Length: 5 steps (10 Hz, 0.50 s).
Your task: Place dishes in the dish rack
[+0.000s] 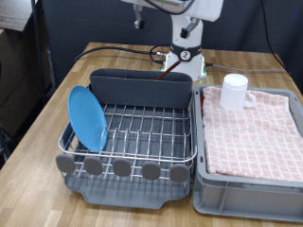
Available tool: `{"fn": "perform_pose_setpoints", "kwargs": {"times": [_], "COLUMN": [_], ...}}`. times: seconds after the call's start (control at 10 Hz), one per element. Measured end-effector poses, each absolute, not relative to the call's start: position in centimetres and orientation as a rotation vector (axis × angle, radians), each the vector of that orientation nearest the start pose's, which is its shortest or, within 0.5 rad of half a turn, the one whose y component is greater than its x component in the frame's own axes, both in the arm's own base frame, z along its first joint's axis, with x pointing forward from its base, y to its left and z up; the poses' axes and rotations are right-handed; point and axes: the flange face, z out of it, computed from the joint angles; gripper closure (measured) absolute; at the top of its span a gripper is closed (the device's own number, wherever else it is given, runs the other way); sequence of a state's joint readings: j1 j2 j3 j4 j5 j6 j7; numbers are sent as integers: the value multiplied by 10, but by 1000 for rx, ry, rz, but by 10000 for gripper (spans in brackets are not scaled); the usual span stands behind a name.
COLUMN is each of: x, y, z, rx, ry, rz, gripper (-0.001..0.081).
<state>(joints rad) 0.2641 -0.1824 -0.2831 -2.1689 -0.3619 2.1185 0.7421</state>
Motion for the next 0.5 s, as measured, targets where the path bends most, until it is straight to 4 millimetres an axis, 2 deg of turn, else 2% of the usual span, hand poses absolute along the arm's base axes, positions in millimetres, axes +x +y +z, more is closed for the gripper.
{"fn": "perform_pose_setpoints", "kwargs": {"times": [0.2, 0.5], "x": [512, 506], "y": [-32, -2], "z": [482, 489], "rx": [-3174, -3081], "ry": [914, 835], "rz": [-328, -217], "gripper": [3, 3]}}
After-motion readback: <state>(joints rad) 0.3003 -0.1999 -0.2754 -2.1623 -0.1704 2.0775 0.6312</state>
